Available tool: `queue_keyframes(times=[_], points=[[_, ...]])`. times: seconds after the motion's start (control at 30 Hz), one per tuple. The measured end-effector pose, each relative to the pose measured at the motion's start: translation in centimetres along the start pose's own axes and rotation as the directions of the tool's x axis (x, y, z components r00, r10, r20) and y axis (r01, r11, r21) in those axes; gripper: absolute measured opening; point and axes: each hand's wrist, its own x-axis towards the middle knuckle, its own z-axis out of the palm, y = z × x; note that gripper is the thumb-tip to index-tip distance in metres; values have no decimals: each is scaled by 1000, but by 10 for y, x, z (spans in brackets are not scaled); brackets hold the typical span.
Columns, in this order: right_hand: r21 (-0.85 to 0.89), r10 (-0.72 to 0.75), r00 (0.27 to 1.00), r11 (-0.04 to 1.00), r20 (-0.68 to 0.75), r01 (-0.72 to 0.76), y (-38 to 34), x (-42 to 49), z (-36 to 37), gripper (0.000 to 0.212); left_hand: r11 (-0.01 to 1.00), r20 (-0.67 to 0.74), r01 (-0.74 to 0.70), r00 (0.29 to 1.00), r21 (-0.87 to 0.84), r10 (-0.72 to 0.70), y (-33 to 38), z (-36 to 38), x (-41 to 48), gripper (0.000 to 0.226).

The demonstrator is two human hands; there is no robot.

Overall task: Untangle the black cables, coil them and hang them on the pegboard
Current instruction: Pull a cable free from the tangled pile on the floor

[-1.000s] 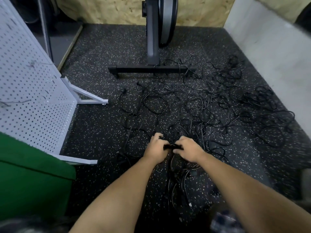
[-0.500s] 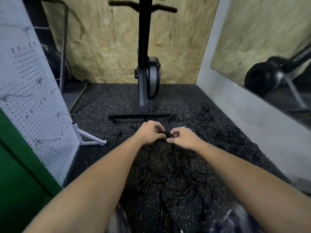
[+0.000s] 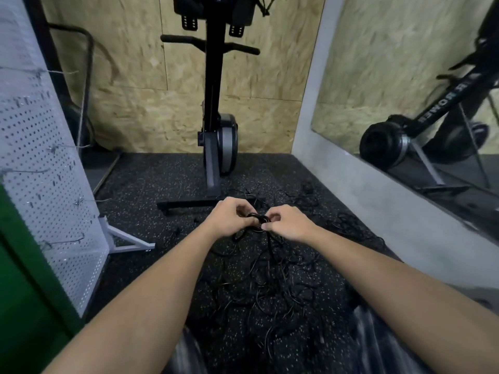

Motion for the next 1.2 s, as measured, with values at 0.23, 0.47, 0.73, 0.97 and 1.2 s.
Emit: queue_keyframes(times=[0.23, 0.47, 0.73, 0.97, 1.2], points=[[195, -38, 998, 980, -50, 47, 11, 26, 12, 7, 999, -85, 26, 996, -26, -28, -5, -6, 4, 8], [373, -146, 989, 917, -16, 141, 23, 39, 22, 9, 996, -44, 90, 995, -7, -90, -9, -14, 10, 10], [412, -151, 984, 894, -93, 176, 34, 41, 54, 8, 991, -45, 124, 991, -48, -126, -24, -12, -3, 12], [695, -9, 999, 719, -35, 31, 17, 29, 57, 13, 974, -93, 173, 978, -149, -188, -13, -20, -12, 12], [744, 103, 991, 655, 89, -135, -2, 37, 55, 11, 875, -114, 332, 913, -351, -392, -12, -29, -19, 10]])
